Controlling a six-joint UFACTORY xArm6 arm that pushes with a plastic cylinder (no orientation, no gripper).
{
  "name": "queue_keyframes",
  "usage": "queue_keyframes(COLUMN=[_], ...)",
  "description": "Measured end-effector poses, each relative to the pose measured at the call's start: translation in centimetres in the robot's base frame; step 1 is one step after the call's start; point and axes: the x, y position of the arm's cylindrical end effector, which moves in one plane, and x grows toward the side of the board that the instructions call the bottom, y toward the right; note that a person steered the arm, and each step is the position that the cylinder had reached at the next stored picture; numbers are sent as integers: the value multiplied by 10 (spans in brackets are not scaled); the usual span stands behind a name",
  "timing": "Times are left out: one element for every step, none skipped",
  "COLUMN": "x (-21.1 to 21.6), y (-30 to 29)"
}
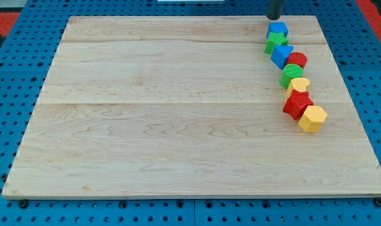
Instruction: Move the green star away from the blue blocks
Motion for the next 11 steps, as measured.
queue_keyframes(x=[0, 0, 4, 25, 47, 66, 89, 106, 119, 143, 157], y=[0, 21, 85, 102, 74, 37, 5, -36, -56, -65, -70])
